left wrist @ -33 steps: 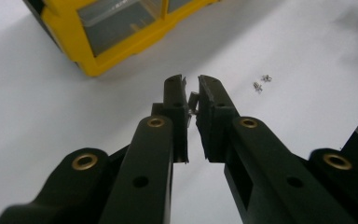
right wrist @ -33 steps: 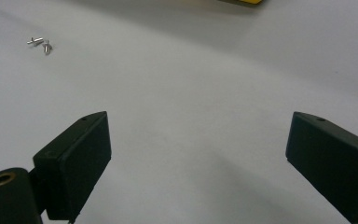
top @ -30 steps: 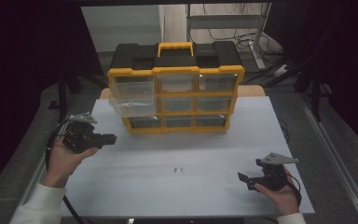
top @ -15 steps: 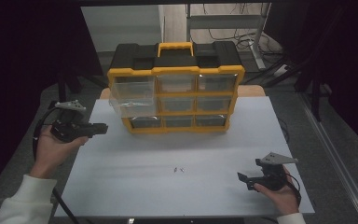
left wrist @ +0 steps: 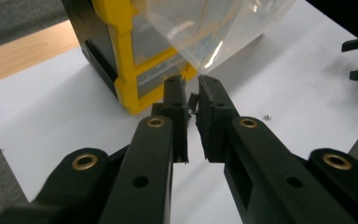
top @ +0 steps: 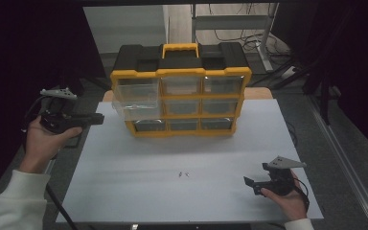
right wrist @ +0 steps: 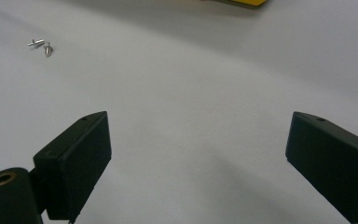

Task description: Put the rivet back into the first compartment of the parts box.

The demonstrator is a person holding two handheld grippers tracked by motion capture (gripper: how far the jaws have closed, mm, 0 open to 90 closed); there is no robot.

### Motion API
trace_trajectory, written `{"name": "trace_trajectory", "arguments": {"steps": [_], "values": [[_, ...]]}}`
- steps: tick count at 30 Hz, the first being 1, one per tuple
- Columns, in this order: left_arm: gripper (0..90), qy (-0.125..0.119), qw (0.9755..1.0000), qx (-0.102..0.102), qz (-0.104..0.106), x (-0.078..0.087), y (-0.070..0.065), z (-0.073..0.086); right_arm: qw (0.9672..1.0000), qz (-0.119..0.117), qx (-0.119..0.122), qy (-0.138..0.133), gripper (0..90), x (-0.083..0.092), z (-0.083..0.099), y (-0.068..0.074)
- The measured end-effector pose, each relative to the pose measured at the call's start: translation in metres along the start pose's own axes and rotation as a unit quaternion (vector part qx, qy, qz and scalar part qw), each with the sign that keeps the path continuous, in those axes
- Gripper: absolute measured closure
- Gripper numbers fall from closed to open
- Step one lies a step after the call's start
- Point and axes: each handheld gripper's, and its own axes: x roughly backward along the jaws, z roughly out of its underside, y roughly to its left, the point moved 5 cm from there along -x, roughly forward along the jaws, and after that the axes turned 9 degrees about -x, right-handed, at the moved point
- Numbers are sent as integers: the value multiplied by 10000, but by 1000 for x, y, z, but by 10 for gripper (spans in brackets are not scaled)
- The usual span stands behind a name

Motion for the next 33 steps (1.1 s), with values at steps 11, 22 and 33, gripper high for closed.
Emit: {"name": "trace_trajectory", "arguments": {"steps": [11,22,33], "values": [[830,-258,9997,51,-10,15,8,-26,10000,-9,-2,8,71,0,0,0],[829,-369,9993,56,63,22,8,-43,10000,-10,-8,11,70,0,0,-1],[829,-500,9986,-102,135,17,-2,-76,10000,-13,-50,-7,70,1,-1,-1]]}}
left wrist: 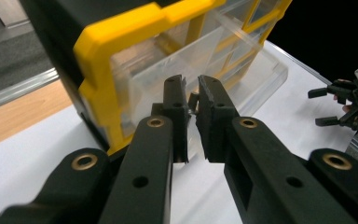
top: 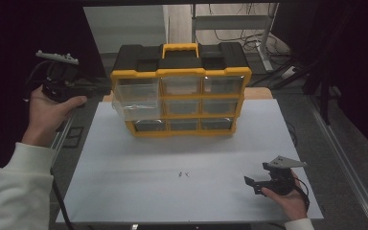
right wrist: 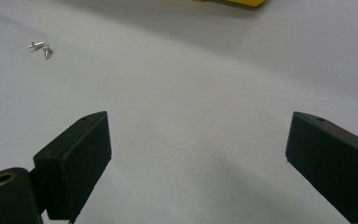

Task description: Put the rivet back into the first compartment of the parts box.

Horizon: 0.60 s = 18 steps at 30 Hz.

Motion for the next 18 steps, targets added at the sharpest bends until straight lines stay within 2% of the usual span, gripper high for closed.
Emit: {"name": "trace_trajectory", "arguments": {"steps": [4,8,14,18], "values": [[829,37,10000,-46,41,-11,-4,-11,10000,-27,9,-24,70,0,-1,1],[829,93,9999,-79,73,-21,-6,-15,10000,-24,7,-20,70,1,-1,1],[828,251,9996,-99,27,-37,-4,-17,10000,-24,11,-14,70,1,-1,0],[824,265,9996,-123,51,-44,-5,-18,10000,-23,9,-20,70,1,-1,0]]}}
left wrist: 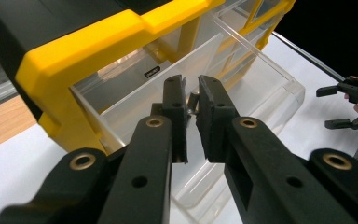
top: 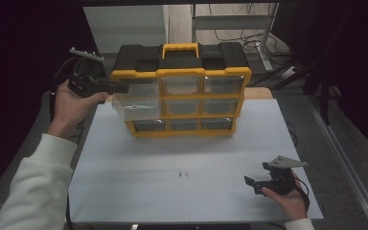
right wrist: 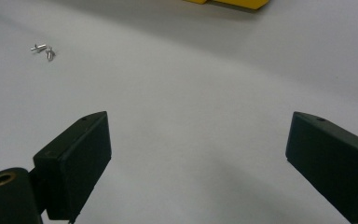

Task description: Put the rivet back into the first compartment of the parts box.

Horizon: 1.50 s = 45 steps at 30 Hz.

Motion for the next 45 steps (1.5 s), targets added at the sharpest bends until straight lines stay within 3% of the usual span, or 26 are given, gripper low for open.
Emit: {"name": "trace_trajectory", "arguments": {"steps": [1,3,5,6,8,12,15,27,31,41,45], "values": [[819,-31,10000,-17,5,-1,0,0,10000,2,8,-4,70,0,0,0],[628,-151,9998,-25,83,0,-2,-1,10000,0,10,1,70,0,0,0],[472,-210,9998,-41,16,1,-3,-1,10000,0,13,0,70,0,0,0],[472,-265,9996,-71,-42,3,-3,0,10000,1,12,0,70,0,0,0],[268,-365,9992,-44,-122,7,-3,2,10000,5,15,2,70,0,0,0],[170,-433,9988,-12,-221,15,-3,9,10000,10,12,8,69,0,0,0],[140,-392,9983,-50,-421,19,-2,18,10000,18,15,-2,68,0,0,0],[49,-496,9975,73,-504,32,-2,63,10000,40,33,26,67,-1,1,1],[43,-514,9975,150,-453,29,-5,86,10000,39,40,29,67,-1,1,1],[49,-421,9976,131,-541,24,-13,120,10000,43,51,67,67,-2,2,1],[53,-338,9981,92,-503,13,-20,133,9999,47,49,78,67,-3,2,2]]}}
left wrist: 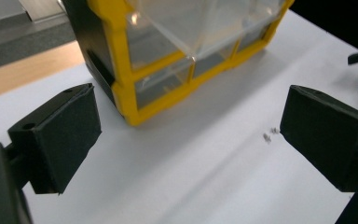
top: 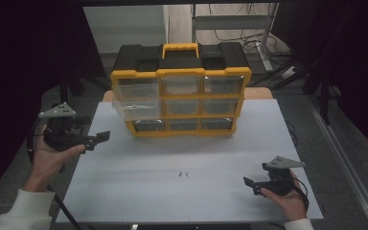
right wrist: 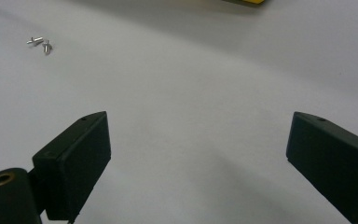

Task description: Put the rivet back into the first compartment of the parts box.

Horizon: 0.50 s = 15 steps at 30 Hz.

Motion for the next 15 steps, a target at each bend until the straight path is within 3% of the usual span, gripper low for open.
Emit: {"name": "trace_trajectory", "arguments": {"steps": [6,15], "values": [[63,145,9999,-59,-40,-18,-12,18,10000,12,18,17,67,0,1,0],[70,382,9992,50,112,-47,-27,49,10000,19,34,44,68,-1,1,0]]}}
